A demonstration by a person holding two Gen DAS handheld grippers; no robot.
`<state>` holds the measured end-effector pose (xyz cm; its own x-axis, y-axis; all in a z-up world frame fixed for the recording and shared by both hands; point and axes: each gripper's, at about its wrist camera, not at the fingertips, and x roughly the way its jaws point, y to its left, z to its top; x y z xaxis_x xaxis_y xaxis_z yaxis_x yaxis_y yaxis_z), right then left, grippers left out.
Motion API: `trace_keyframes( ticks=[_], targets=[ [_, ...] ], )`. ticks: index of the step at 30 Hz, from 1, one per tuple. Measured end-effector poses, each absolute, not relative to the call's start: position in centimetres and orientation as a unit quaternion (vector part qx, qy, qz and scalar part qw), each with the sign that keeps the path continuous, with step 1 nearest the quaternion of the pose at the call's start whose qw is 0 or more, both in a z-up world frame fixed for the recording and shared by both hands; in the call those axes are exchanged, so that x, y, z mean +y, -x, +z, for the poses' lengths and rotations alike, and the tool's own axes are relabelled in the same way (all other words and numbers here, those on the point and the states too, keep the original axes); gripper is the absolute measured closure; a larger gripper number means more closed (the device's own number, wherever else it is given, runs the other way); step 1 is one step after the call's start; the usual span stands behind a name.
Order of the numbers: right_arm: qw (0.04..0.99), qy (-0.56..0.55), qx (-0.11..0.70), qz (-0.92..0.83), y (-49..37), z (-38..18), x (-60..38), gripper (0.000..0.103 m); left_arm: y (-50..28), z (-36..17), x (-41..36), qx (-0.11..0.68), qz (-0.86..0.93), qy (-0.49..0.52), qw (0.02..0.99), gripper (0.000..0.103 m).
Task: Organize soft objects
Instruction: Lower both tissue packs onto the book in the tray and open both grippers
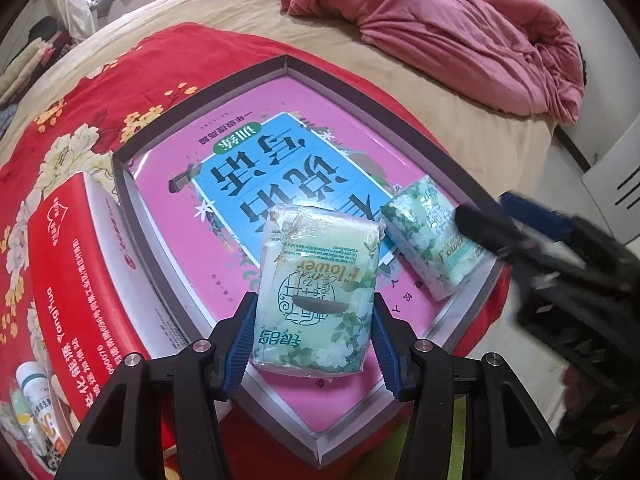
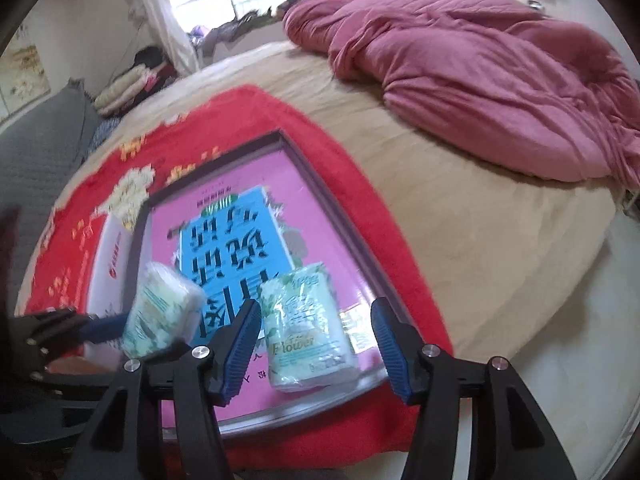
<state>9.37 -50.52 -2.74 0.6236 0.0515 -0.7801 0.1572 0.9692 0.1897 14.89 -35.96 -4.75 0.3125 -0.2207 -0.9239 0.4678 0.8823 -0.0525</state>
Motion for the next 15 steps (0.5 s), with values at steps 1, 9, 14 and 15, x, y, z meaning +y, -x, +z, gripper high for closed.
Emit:
trace_keyframes(
  ticks=[1, 9, 14, 15],
  targets=[
    [0.895, -0.126, 0.428, -0.031, -9.0, -2.4, -50.7, 0.046, -14.8, -4.9, -36.1, 0.547, -0.216, -0.117, 0.801, 0.048],
    [0.894, -0.137, 0.424, -0.038, -8.1, -1.7, -51.3, 0.044, -14.3, -5.8, -37.3, 0.561, -0.219, -0.120, 0.789, 0.047],
    [0.892, -0.137, 0.428, -0.047, -7.9, -2.0, -51.6, 0.044, -14.0, -6.3, -37.6, 0.564, -0.216, -0.132, 0.786, 0.047],
    [0.892, -0.138, 0.427, -0.048, -7.9, -2.0, -51.7, 0.044, -14.0, -6.2, -37.6, 0.564, -0.215, -0.131, 0.786, 0.047]
  ],
)
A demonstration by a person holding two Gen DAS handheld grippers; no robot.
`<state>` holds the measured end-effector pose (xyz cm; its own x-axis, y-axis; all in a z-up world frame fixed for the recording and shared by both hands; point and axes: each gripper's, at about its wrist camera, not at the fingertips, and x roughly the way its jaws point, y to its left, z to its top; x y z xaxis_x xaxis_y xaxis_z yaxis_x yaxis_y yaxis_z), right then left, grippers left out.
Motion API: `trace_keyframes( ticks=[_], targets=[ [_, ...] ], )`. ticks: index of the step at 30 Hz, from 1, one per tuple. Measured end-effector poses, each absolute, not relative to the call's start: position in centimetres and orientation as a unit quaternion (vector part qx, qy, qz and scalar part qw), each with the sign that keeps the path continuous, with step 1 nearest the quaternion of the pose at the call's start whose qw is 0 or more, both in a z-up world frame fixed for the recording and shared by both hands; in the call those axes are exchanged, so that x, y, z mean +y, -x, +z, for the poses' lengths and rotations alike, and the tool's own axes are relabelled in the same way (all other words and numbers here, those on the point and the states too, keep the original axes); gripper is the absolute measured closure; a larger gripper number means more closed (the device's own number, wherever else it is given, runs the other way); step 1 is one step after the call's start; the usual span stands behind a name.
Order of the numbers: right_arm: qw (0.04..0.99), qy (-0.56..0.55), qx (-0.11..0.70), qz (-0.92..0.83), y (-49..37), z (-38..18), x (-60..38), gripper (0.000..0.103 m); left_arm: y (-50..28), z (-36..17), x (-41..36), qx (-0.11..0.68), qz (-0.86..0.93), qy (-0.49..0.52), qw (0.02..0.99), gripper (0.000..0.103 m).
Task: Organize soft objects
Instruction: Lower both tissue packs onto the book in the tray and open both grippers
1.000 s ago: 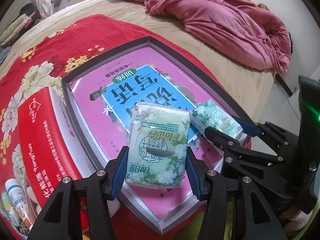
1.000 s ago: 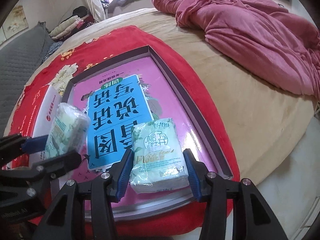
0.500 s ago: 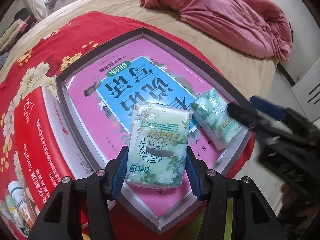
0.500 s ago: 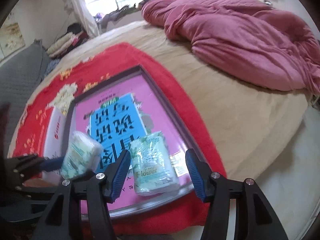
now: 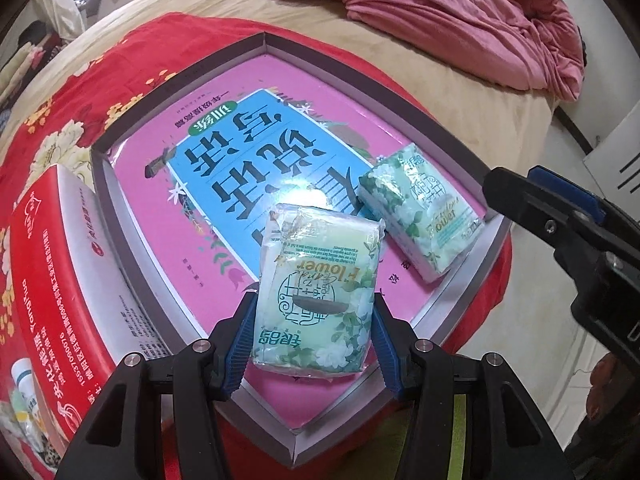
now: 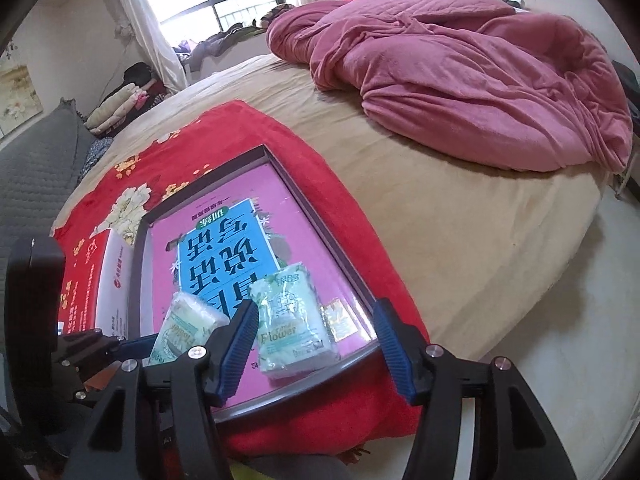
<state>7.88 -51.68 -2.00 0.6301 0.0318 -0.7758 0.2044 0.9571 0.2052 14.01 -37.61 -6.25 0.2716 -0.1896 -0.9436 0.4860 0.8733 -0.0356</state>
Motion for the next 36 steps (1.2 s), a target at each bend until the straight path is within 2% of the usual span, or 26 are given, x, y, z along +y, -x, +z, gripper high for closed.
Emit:
trace_keyframes(
  ticks=[9, 13, 16, 36],
  targets=[
    [0.894, -0.135, 0.424, -0.060, -7.7, -1.8, -51.9, 0.042, -13.9, -6.3, -37.7, 0.563, -0.210, -0.133, 0.788, 0.045],
    [0.895, -0.134, 0.421, -0.062, -7.5, -1.5, -51.9, 0.041, -13.8, -6.0, -37.7, 0.559, -0.211, -0.135, 0.790, 0.039],
    [0.896, -0.134, 0.418, -0.062, -7.4, -1.2, -51.9, 0.041, -13.5, -5.3, -37.6, 0.552, -0.214, -0.133, 0.795, 0.034],
    [0.914, -0.119, 0.383, -0.061, -6.5, 2.3, -50.4, 0.040, -12.0, 0.2, -34.5, 0.506, -0.210, -0.097, 0.831, 0.027]
  ],
)
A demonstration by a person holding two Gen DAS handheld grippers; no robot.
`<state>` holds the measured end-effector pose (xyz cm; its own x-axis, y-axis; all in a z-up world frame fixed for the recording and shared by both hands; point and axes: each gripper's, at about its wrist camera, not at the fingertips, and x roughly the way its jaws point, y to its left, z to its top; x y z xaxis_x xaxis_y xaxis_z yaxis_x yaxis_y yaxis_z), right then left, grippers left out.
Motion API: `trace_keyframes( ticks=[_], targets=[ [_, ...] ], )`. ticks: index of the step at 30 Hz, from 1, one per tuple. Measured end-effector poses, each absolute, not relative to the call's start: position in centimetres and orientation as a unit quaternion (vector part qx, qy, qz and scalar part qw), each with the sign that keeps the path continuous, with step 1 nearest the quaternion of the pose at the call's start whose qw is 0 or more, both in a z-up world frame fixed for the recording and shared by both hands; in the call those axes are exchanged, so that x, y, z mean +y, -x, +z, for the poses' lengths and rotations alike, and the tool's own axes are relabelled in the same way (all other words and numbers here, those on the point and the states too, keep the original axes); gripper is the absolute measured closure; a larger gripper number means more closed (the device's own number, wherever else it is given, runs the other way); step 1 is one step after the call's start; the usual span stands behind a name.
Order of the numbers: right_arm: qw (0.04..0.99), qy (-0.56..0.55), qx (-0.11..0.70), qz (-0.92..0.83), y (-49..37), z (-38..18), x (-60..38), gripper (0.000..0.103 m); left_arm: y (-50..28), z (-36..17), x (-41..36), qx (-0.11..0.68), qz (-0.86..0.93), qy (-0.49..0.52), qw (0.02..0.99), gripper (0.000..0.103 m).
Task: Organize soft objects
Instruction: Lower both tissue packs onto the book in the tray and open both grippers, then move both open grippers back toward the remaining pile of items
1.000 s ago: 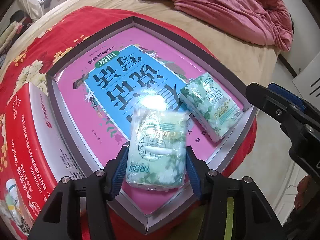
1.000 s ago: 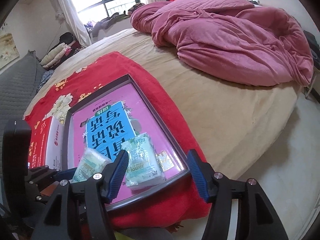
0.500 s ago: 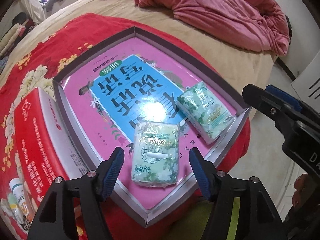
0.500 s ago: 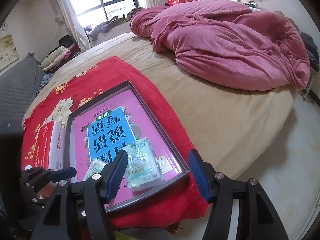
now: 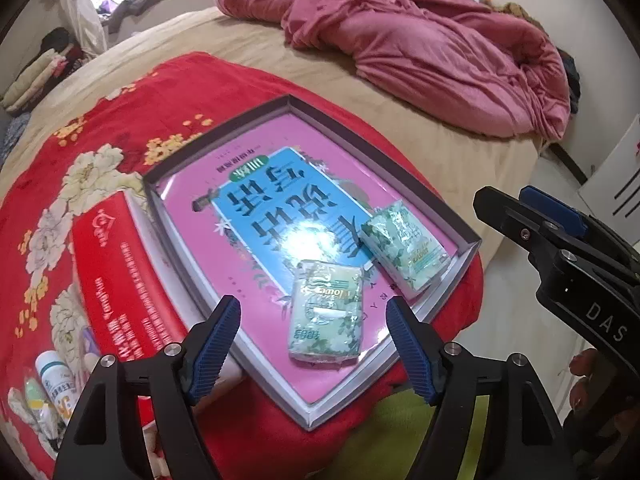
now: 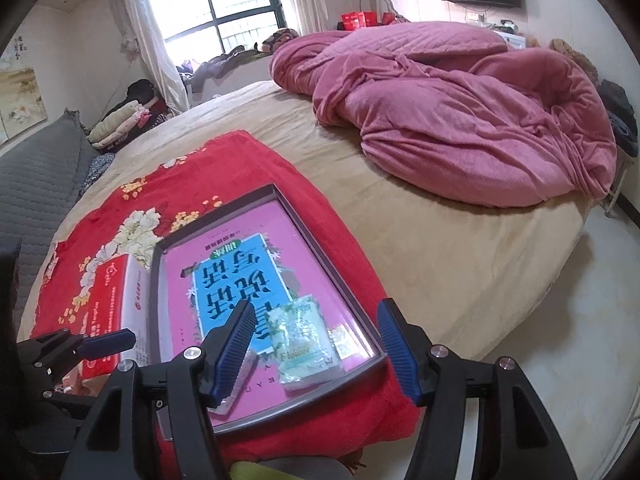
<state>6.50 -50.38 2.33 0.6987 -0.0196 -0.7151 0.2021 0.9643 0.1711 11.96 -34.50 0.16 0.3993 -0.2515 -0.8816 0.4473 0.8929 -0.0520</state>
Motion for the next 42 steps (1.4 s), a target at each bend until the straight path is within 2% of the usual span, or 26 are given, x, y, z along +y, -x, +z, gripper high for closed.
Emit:
trace_keyframes(
  ticks=[24, 42],
  targets=[
    [0.936, -0.061, 0.346, -0.013, -5.3, 8.1, -42.6, 0.040, -8.9, 6.0, -24.6, 0.454, -0.166, -0.041, 0.874, 0.026],
    [0.943, -0.014, 0.331, 0.025, -4.7, 11.2, -35.9, 0.040, -6.2, 7.5, -14.3, 0.447, -0.107, 0.012, 0.888, 0.026]
  ],
)
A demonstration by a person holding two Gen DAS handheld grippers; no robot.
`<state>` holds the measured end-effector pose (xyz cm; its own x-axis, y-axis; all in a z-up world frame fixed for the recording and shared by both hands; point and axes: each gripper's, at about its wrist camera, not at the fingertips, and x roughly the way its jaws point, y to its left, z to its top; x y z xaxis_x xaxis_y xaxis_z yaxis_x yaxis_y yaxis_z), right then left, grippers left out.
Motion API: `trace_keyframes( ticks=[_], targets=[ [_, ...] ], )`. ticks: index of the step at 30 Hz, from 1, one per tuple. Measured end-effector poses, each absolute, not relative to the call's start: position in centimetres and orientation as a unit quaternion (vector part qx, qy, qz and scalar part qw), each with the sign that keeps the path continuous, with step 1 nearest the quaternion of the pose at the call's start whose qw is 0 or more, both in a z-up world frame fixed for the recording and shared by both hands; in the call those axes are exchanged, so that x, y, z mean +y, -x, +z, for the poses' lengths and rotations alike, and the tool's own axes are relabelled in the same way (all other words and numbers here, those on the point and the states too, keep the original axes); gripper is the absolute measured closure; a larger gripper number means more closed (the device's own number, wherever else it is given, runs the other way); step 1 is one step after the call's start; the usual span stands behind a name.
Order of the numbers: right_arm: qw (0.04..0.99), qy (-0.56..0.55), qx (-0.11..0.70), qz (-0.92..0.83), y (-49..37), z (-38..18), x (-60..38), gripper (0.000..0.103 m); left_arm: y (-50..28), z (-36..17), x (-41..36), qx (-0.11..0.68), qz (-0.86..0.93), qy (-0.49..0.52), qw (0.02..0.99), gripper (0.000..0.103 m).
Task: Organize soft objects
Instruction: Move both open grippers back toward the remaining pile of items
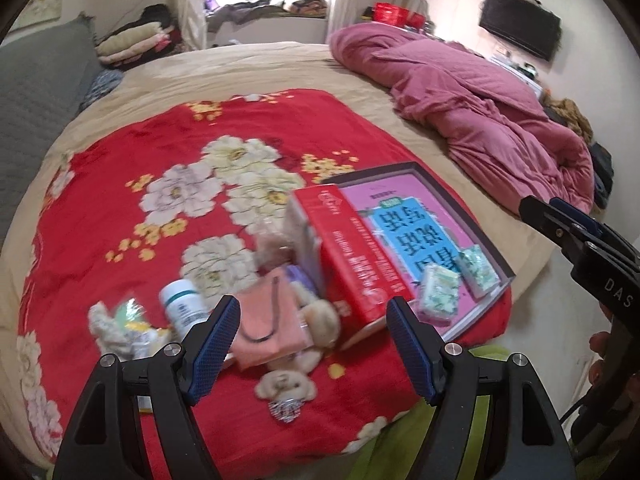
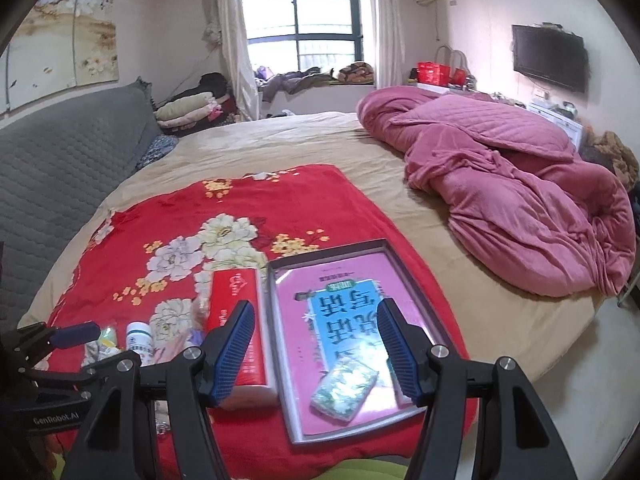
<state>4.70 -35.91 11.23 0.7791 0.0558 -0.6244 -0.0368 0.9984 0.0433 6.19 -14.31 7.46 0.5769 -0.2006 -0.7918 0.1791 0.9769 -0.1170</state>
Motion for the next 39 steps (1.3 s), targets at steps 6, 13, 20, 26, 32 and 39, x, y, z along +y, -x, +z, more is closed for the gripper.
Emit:
trace_keyframes(
  ticks=[6, 13, 20, 26, 32, 39],
  targets=[
    [0.942, 0.002, 0.331, 0.050, -4.7, 11.7, -33.1, 0.040, -5.6, 7.5, -10.1, 0.449, -0.075, 0.032, 0.890, 0.026],
    [0.941, 0.014, 0.330, 0.075, -4.7, 12.1, -30.5, 0.040, -5.0, 8.2, -4.9, 0.442, -0.031, 0.063, 0.894, 0.026],
    [0.937, 0.023, 0.334, 0.100, -4.7, 12.1, -28.2, 0.040, -3.9, 7.9, -1.4, 0.443, -0.003, 0.082, 0.893, 0.026],
    [0.929, 0.045, 0.347, 0.124, -4.5, 11.1, -25.8, 0.040, -3.1, 6.7, 1.3, 0.450, 0.015, 0.094, 0.888, 0.026],
    [0.911, 0.075, 0.375, 0.151, -4.3, 8.4, -23.1, 0.040, -2.6, 5.3, 2.6, 0.461, 0.027, 0.099, 0.881, 0.026],
    [0.887, 0.091, 0.416, 0.179, -4.9, 4.4, -20.3, 0.040, -2.7, 3.4, 3.0, 0.476, 0.024, 0.106, 0.873, 0.026]
  ],
)
